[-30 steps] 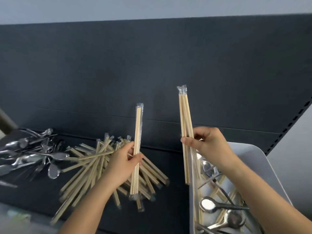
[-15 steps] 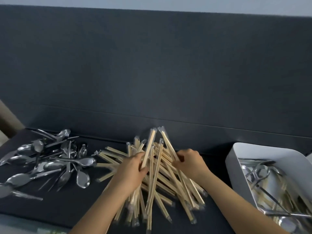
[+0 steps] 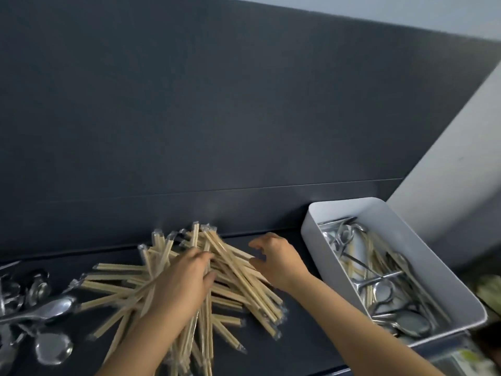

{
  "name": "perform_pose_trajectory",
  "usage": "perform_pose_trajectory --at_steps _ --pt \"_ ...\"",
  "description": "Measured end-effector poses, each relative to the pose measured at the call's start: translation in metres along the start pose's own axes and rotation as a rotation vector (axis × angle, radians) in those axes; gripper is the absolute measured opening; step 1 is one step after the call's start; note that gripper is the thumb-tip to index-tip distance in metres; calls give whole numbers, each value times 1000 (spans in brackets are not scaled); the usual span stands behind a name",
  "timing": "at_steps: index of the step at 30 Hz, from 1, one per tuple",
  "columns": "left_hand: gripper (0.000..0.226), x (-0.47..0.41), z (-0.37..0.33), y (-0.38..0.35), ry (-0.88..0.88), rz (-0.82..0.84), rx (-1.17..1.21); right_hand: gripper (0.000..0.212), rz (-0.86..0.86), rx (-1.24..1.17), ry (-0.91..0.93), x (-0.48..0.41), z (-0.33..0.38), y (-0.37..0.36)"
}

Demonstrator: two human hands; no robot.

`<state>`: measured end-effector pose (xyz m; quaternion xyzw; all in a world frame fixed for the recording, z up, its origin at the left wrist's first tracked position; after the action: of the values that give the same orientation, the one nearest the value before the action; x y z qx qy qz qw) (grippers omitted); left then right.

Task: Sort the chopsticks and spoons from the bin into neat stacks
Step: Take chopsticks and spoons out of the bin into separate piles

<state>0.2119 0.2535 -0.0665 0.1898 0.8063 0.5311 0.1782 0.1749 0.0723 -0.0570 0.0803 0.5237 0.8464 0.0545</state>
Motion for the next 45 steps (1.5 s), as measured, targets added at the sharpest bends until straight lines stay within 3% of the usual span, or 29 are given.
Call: perform_pose_trajectory --at_steps 2,5,9,17,22,31,34,40,45 --pt "42 -8 -14 -4 -40 2 9 37 -77 -10 12 8 -12 19" --pt "40 -16 -36 -10 -102 5 46 36 -178 8 18 20 -36 49" --pt "39 -24 -66 -15 -187 -15 76 33 -244 42 -108 39 -89 83" --pt "36 -49 -141 -33 -199 -82 92 39 -172 107 -169 36 -194 121" --pt "36 -63 -203 -52 -126 -100 68 51 11 156 -20 -6 -241 123" --pt "36 -69 -255 -78 55 -121 40 55 278 604 446 -70 -264 102" --pt "35 -64 -259 -82 91 -122 35 51 306 670 479 -74 -272 93" --pt "34 -59 -263 -87 152 -109 20 35 312 560 490 -73 -280 92" --pt "34 -63 -267 -88 132 -113 20 32 301 698 568 -65 -283 95"
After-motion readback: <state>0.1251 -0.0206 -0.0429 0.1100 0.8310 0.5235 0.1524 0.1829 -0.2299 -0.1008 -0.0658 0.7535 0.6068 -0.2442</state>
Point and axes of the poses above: each hand's wrist, its own x-axis away from the middle knuckle, its own y-axis out of the back of the hand, z = x × y, the point moved 2 cm from there along -x, towards the middle knuckle, and after that the axes turned 1 degree about -y, right-handed, at the moved point
